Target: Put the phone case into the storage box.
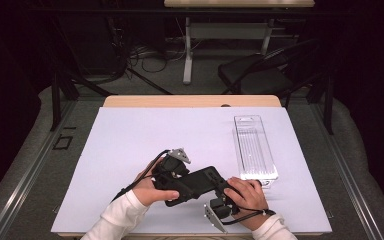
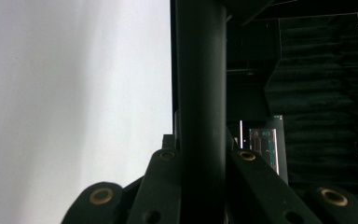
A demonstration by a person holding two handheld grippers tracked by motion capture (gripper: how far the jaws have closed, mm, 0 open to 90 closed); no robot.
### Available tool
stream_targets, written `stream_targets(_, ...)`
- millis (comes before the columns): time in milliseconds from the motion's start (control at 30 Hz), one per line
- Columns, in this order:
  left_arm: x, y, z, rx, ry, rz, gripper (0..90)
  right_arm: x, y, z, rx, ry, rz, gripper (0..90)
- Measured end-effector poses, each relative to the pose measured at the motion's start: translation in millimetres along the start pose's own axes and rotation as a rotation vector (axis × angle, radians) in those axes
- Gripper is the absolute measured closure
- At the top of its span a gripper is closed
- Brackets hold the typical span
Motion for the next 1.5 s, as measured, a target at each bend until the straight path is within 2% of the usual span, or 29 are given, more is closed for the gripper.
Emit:
stream_targets(133,-1.3,-0.6,-0.1,0.002,0.007,-0.009,12.3,-0.8,-0.6,-0.2,-0.001,0.004,0.004,87.0)
stream_targets(200,-0.5,-0.9,0.1,-0.005,0.004,0.007,12.3,-1.1,-1.1,-0.3,0.001,0.002,0.01,86.9)
stream_targets(267,0.8,-1.2,0.4,-0.001,0.017,0.005,12.2,-1.4,-2.8,-0.4,-0.001,0.0,0.015,86.9)
stream_targets(433,6.8,-3.7,0.7,0.0,0.031,0.009,12.2,-1.6,-3.7,-1.1,-0.003,-0.006,0.021,86.9)
stream_targets(633,15.2,-8.9,0.1,0.013,0.051,0.039,12.3,-1.1,-3.8,-2.7,-0.016,-0.009,0.022,86.9)
stream_targets(667,16.4,-9.6,0.1,0.015,0.059,0.028,12.3,-1.1,-3.7,-3.0,-0.015,-0.009,0.023,86.9)
stream_targets(800,21.5,-13.3,-0.1,0.014,0.074,0.034,12.4,-0.7,-3.7,-3.9,-0.024,-0.009,0.023,86.9)
stream_targets(1067,31.7,-25.4,-2.6,0.034,0.1,0.076,13.2,1.5,-2.6,-8.3,-0.043,-0.015,0.022,86.9)
stream_targets(1200,37.9,-31.3,-4.1,0.03,0.114,0.101,14.9,1.6,-2.0,-9.8,-0.048,-0.018,0.024,86.9)
stream_targets(1500,50.2,-42.8,-7.4,0.038,0.147,0.137,15.1,0.9,-3.7,-12.0,-0.096,-0.011,0.049,86.9)
Point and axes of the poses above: each handheld gripper's, and its own axes: x roughly backward along the jaws, z roughly out of its top, y roughly to its right, the point moved 4 cm from there along -x, roughly forward along the jaws
